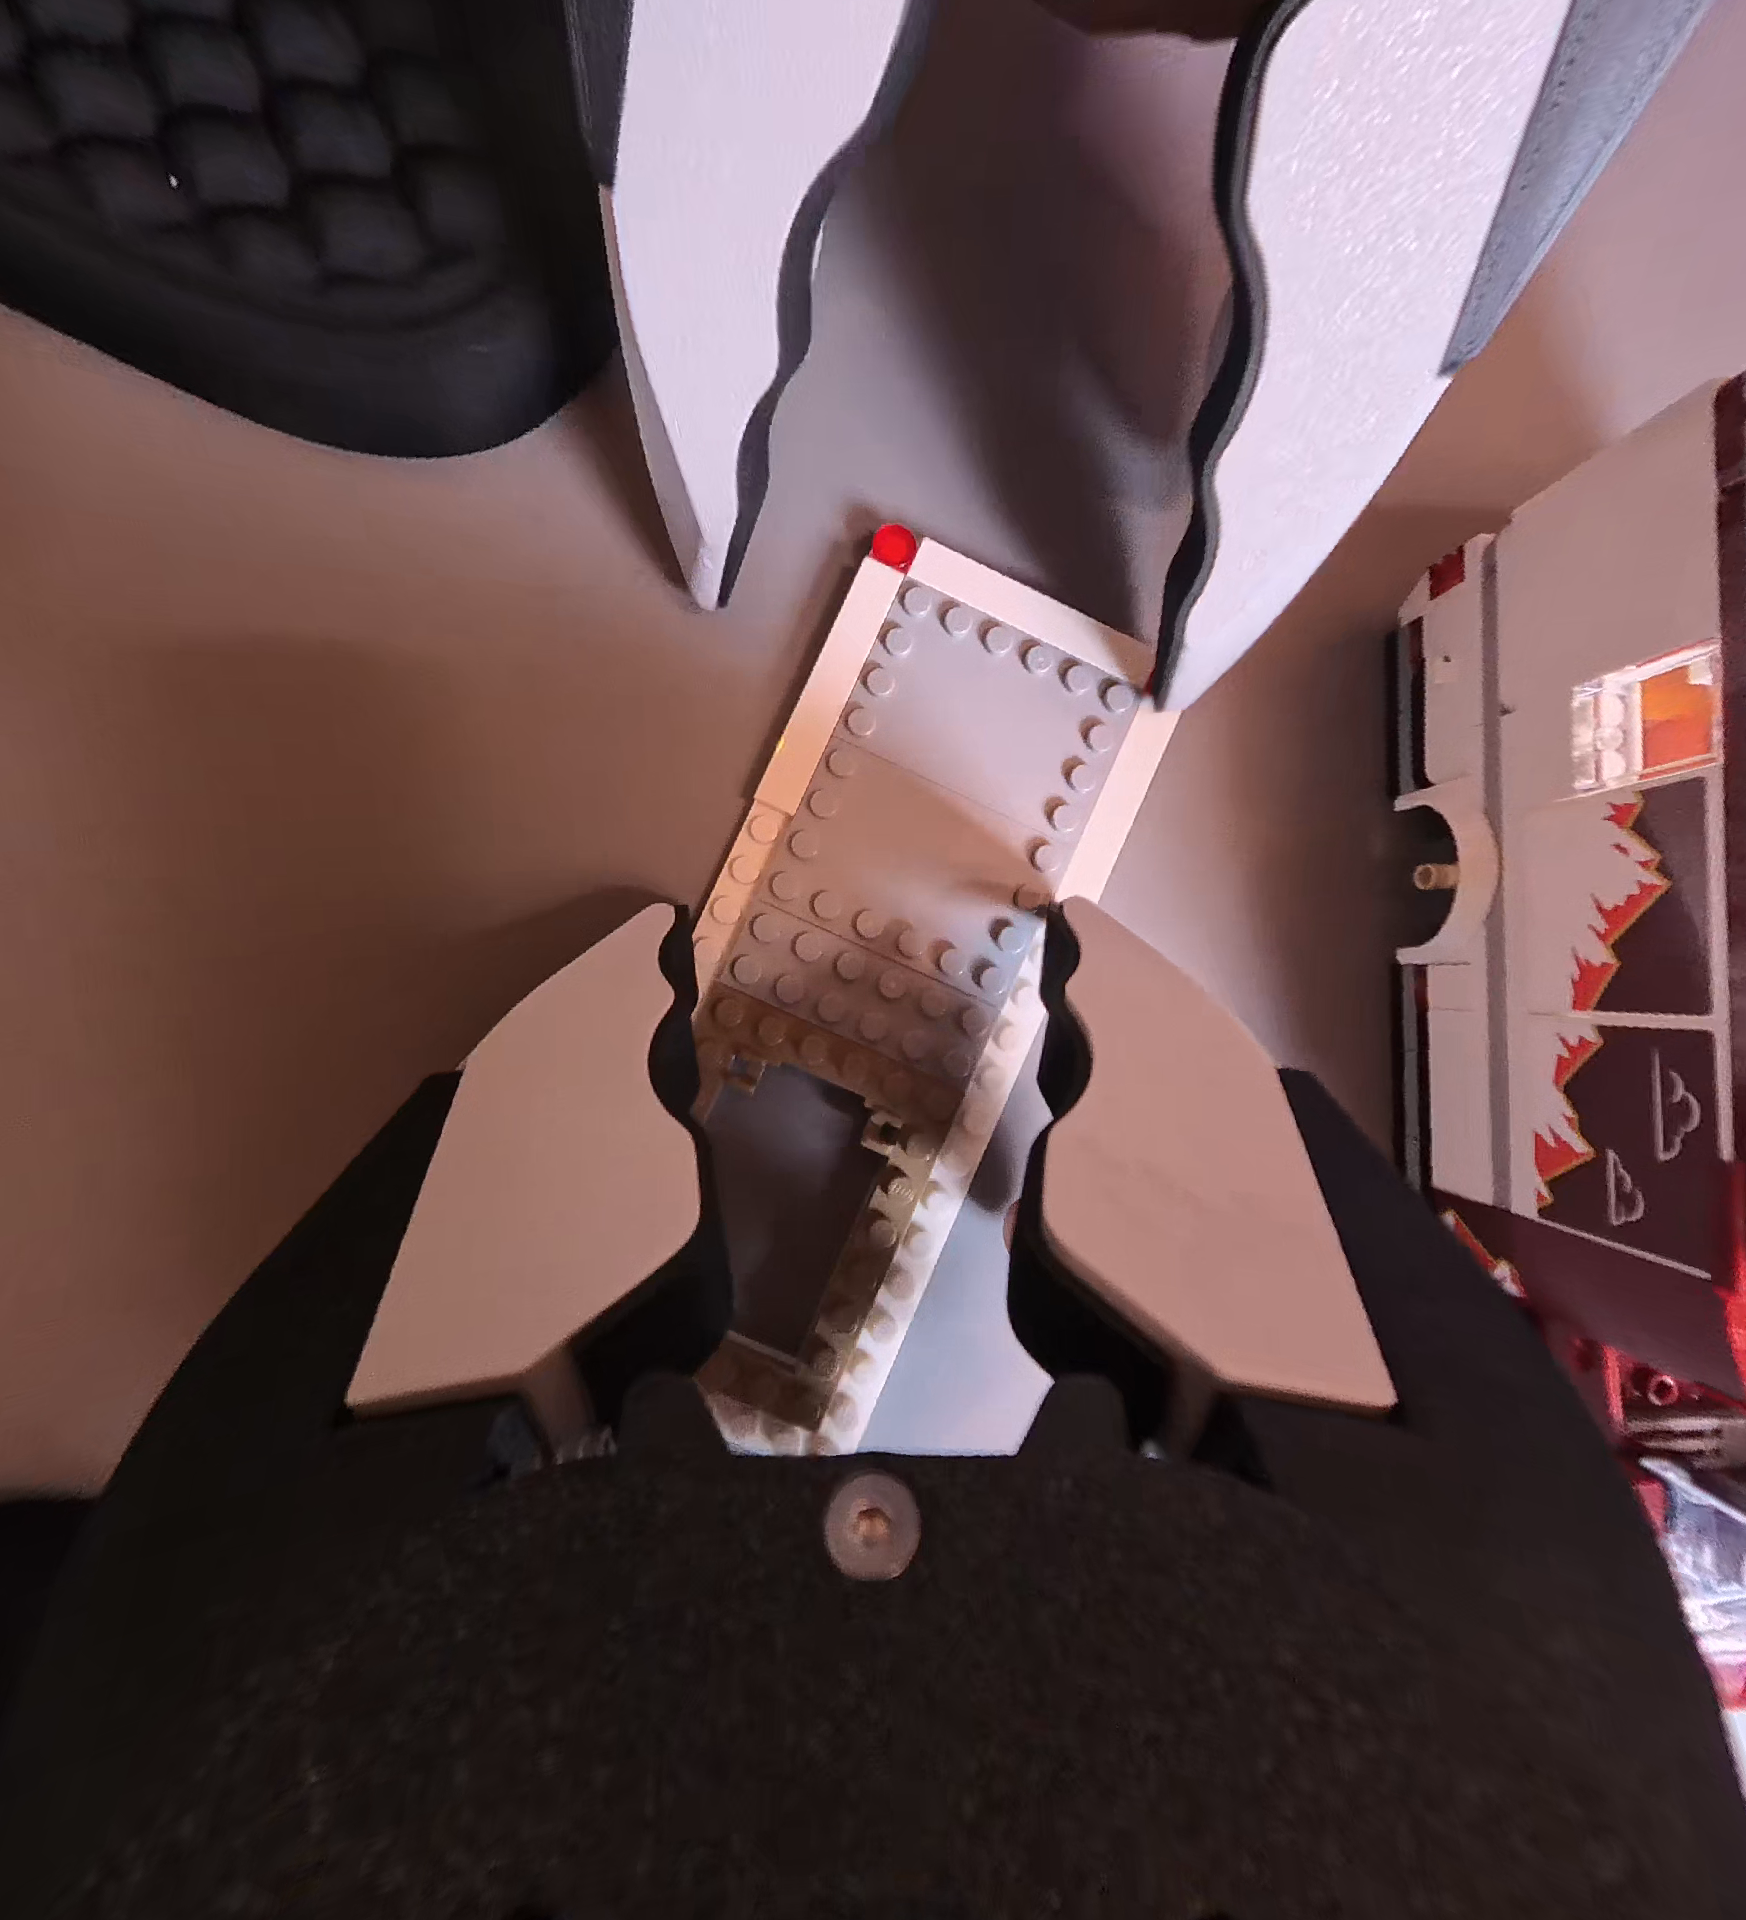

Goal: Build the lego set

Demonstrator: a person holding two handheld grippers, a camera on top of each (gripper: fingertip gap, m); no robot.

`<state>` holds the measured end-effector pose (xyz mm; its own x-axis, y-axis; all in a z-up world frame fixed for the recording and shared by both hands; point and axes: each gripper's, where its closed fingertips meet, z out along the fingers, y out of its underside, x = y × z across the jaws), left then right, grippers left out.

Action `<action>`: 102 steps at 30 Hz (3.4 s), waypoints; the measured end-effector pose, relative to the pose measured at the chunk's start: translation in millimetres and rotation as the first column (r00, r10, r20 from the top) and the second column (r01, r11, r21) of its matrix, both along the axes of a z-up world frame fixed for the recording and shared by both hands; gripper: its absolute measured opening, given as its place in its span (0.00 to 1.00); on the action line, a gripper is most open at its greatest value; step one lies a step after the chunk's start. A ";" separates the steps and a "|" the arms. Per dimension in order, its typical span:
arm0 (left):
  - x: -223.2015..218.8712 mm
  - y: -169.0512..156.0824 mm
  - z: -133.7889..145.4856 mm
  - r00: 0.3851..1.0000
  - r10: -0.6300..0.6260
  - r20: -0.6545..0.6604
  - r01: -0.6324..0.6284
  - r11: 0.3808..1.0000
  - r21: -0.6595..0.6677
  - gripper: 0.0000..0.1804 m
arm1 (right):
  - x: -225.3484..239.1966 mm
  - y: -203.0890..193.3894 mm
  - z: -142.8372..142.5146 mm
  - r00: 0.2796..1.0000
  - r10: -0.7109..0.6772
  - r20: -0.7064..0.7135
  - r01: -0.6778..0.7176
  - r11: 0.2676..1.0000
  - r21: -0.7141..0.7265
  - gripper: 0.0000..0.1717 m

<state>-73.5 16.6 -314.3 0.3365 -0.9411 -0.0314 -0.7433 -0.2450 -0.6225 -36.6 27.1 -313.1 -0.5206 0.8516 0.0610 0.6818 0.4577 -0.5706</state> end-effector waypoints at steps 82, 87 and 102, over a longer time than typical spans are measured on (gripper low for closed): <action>-84.3 65.4 77.8 0.641 0.452 0.620 -0.726 0.619 0.299 0.00 | 2.2 90.6 31.7 0.995 -0.099 -0.023 0.100 0.994 0.032 0.46; -85.8 65.4 78.0 0.635 0.457 0.623 -0.733 0.612 0.297 0.00 | 1.6 91.7 31.6 0.996 -0.092 -0.024 0.092 0.995 0.033 0.46; -84.7 64.7 77.3 0.640 0.456 0.619 -0.728 0.616 0.300 0.00 | -12.8 110.3 66.2 0.961 -0.173 -0.214 0.161 0.984 -0.071 0.52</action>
